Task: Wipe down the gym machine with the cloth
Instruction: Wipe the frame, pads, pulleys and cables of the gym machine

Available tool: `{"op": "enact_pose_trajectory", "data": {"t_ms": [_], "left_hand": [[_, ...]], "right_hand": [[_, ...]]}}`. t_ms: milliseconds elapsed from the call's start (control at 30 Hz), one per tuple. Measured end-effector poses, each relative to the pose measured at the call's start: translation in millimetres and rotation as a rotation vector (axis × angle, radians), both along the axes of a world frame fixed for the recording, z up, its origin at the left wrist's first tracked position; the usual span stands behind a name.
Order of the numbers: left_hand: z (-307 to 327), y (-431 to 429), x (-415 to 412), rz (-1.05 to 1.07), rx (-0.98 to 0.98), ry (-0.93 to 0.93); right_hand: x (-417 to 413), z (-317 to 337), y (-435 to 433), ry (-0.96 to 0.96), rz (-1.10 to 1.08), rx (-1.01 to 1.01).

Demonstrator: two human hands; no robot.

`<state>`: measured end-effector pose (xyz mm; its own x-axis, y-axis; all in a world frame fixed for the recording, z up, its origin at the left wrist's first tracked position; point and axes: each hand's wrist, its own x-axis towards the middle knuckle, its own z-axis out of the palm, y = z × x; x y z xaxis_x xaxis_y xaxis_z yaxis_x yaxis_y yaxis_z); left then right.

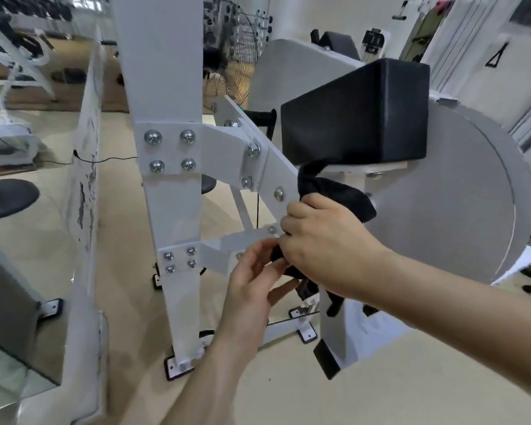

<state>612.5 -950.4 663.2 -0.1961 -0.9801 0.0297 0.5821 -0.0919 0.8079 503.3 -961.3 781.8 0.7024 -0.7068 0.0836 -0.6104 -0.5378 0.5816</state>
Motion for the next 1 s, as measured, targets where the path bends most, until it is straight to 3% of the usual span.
{"op": "enact_pose_trajectory", "data": {"t_ms": [133, 300, 433, 567, 633, 733, 833, 933, 1000], "left_hand": [[0.7, -7.9, 8.5, 0.112, -0.02, -0.019], [-1.7, -11.5, 21.1, 0.089, -0.054, -0.046], [-3.2, -12.1, 21.9, 0.101, -0.053, -0.068], [0.5, -17.9, 31.8, 0.022, -0.094, -0.163], [-1.3, -19.5, 44.7, 0.001, -0.062, -0.188], [-12.1, -22.5, 67.7, 0.012, -0.011, -0.199], [-26.3, -33.2, 88.4, 0.092, 0.046, -0.272], [-38.4, -55.9, 114.9, 0.384, 0.022, -0.476], [-43.1, -77.7, 136.1, 0.564, -0.028, -0.589]], "right_hand": [[19.7, 12.5, -26.7, -0.099, -0.074, -0.102], [13.5, -16.7, -1.7, 0.058, -0.039, 0.041], [6.4, 7.4, -29.0, -0.154, -0.073, -0.214], [24.7, -53.7, 1.3, -0.049, -0.085, 0.069], [29.3, -67.0, -1.5, -0.272, -0.089, 0.089], [45.4, -85.9, -22.6, -0.974, -0.136, 0.156], [78.1, -115.0, -38.7, -1.57, -0.294, 0.402], [112.6, -136.8, -63.7, -1.831, -0.369, 0.413], [138.9, -143.2, -86.2, -1.859, -0.324, 0.273]]}}
